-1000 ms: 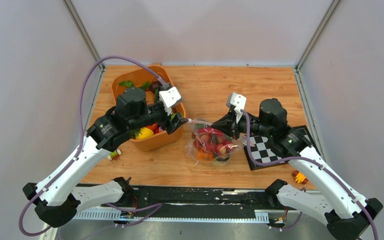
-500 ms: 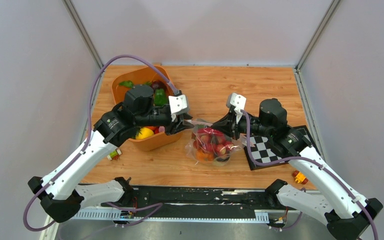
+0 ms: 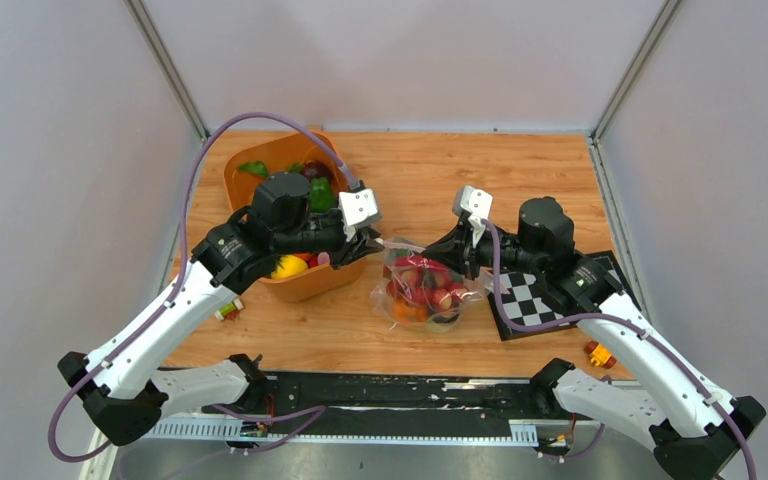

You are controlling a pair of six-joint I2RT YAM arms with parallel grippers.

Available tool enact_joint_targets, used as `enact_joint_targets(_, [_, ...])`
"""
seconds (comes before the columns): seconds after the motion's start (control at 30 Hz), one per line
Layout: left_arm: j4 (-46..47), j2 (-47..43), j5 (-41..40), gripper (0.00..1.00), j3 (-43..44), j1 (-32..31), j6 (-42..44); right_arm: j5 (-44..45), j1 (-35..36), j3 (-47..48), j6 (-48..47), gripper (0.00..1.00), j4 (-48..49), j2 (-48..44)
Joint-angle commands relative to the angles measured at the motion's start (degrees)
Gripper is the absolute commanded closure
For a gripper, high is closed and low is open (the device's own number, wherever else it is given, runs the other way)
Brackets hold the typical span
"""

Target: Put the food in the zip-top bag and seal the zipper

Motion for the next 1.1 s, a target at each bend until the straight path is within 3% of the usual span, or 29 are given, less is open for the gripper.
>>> enact_joint_targets(0.0, [1.6, -1.0, 0.1, 0.66, -0.2, 0.0, 0.1, -0.7, -0.3, 0.9, 1.1, 1.0, 1.6, -0.8])
enact_joint_targets(0.13, [1.5, -1.2, -0.1, 0.76, -0.4, 0.0, 0.4, -0.4, -0.3, 0.7, 1.1, 1.0, 1.5, -1.0])
enact_joint_targets(0.4, [0.6, -2.5, -2.8, 0.84, -1.4, 0.0, 0.5, 0.8, -0.2, 0.4, 1.0, 1.0, 1.5, -0.9])
enact_joint_targets(1.07, [6.3, -5.6, -1.0, 0.78, -4.8, 0.0, -3.2, -2.9, -0.2, 1.0, 3.3, 1.0, 3.1, -0.1])
